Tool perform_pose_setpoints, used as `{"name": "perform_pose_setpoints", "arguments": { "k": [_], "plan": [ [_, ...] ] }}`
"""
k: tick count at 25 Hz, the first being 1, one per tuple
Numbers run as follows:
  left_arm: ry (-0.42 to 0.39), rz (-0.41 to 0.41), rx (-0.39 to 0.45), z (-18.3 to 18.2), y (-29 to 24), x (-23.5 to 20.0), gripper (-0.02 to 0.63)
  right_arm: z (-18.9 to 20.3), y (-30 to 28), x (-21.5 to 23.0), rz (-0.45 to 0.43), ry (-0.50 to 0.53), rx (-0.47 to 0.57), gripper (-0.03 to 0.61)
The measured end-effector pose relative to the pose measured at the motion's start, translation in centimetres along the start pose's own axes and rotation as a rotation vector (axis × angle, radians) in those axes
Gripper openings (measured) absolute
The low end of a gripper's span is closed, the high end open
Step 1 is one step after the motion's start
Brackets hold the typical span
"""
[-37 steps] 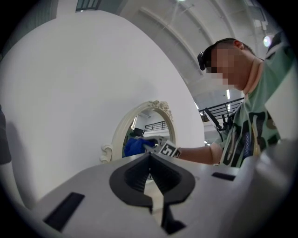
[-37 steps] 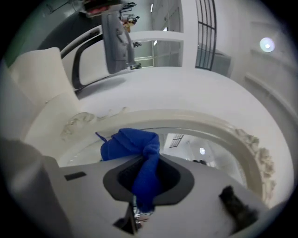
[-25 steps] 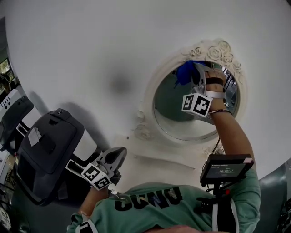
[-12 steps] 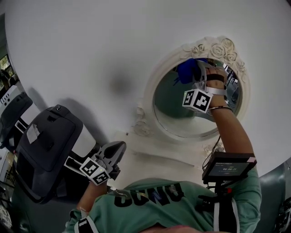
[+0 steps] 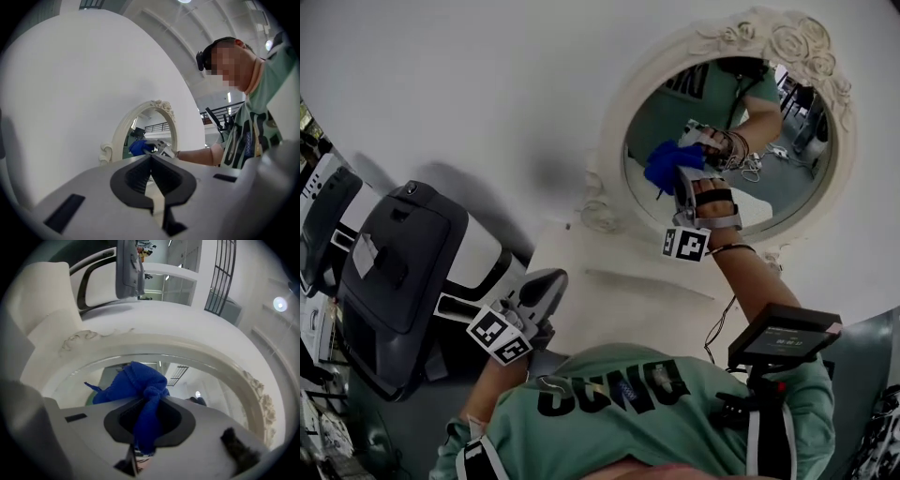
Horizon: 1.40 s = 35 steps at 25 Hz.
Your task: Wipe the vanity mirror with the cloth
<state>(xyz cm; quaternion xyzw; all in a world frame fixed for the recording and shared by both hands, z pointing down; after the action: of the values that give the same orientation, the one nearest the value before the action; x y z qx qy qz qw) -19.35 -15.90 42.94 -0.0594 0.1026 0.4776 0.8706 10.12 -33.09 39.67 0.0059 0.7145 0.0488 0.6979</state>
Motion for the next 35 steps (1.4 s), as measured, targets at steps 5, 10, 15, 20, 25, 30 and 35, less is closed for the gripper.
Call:
{"name": "perform_pose_setpoints", "arguments": {
  "k": [5,10,15,20,25,30,35],
  "plan": [
    [0.054,-0.012,-0.081,2.3,0.4,-0.5,0.009,-1.0,0.9,-14.6,-0.222,0.078,0.024,0.051],
    [0.083,-0.044,-0.124,3.8,1.6,-1.5,0.009,-1.1,1.2,-19.7,-0.303,0.024,-0.01,0.049],
    [0.08,-0.029,-0.119,4.1,2.2,-1.6,0.009,-1.6,1.1,-19.2,-0.358,0.027,-0.031,0.049],
    [0.044,-0.002,-0.073,2.8,1.9,-0.8,0.009,-1.4,2.0,-16.2,-0.401,0.016,0.016,0.051],
    [-0.001,0.012,-0.012,0.7,1.8,0.0,0.01,-1.4,3.4,-3.9,-0.212,-0.058,0.088,0.051],
    [-0.043,0.017,0.054,-1.2,1.2,0.7,0.009,0.4,3.4,11.5,0.05,-0.116,0.088,0.051],
    [-0.072,0.01,0.095,-2.0,1.1,0.7,0.009,3.1,0.7,22.1,0.231,-0.118,-0.031,0.051]
  ]
}}
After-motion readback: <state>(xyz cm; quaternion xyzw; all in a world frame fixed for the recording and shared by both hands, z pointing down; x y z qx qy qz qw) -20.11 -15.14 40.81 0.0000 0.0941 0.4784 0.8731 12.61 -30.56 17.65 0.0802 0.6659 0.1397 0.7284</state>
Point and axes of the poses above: the fingertips, and each gripper's own axes: y backward along the fingers, x to its right, z out of its underside, the point moved 8 cm from there along y, backward along the fingers, and after that the axes turned 9 degrees about -x, right-handed, at the moved point
